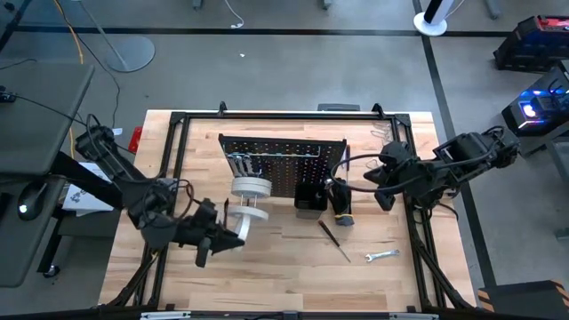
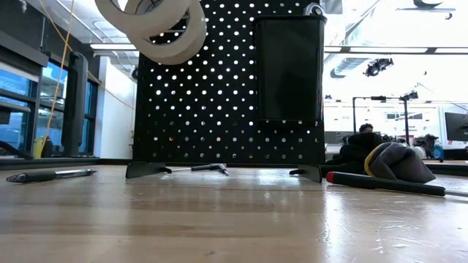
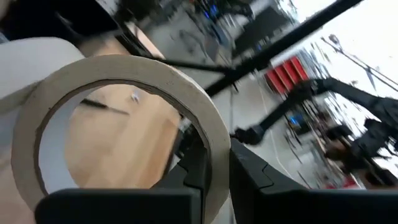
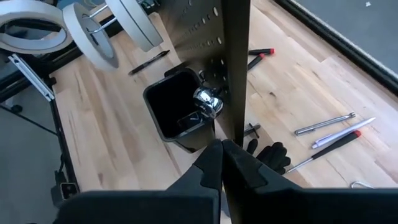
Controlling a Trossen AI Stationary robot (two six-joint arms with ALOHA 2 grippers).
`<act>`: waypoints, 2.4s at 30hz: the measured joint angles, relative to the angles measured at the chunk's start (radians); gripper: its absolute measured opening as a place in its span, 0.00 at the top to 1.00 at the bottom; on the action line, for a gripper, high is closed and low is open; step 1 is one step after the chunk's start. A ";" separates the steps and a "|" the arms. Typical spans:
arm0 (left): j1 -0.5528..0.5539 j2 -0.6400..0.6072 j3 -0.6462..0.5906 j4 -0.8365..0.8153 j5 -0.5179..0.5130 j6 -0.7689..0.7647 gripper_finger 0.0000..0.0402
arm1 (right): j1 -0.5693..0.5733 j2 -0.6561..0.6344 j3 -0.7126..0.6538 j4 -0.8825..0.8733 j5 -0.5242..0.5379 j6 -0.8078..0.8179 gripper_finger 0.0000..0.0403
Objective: Hang tools onto peg board
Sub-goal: Hang the masking tape onto the pegboard
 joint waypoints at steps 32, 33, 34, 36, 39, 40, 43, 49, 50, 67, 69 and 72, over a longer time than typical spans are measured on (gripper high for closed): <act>0.118 0.039 0.001 -0.044 -0.155 0.000 0.93 | 0.000 0.000 0.000 0.020 0.027 0.003 1.00; 0.117 0.038 0.001 -0.030 -0.156 0.007 0.93 | 0.000 0.000 0.000 0.020 0.027 0.003 1.00; 0.109 0.035 0.001 -0.012 -0.155 0.015 0.93 | 0.000 0.000 0.000 0.020 0.027 0.003 1.00; 0.086 0.023 0.001 0.009 -0.144 0.032 0.93 | 0.000 0.000 0.000 0.020 0.026 0.002 1.00; 0.042 0.013 0.002 0.016 -0.121 0.034 0.93 | 0.000 0.000 0.000 0.020 0.024 -0.004 1.00; 0.026 0.010 0.002 0.012 -0.119 0.034 0.93 | 0.000 0.000 0.000 0.020 0.021 -0.005 1.00; -0.027 0.002 0.002 0.012 -0.124 0.028 0.93 | 0.000 0.000 0.000 0.020 0.018 -0.012 1.00; -0.114 0.021 0.002 -0.261 -0.374 -0.263 0.93 | 0.000 0.000 0.000 0.020 0.017 -0.020 1.00; -0.114 0.032 0.002 -0.309 -0.420 -0.326 0.93 | 0.000 0.000 0.000 0.020 0.017 -0.019 1.00; 0.001 0.213 0.194 -0.440 -0.389 -0.179 0.93 | -0.001 0.000 0.000 0.027 0.016 0.022 1.00; 0.008 0.219 0.195 -0.470 -0.374 -0.195 0.93 | -0.001 0.000 0.000 0.031 0.016 0.022 1.00; 0.014 0.222 0.195 -0.503 -0.363 -0.198 0.93 | 0.000 0.000 0.000 0.035 0.016 0.022 1.00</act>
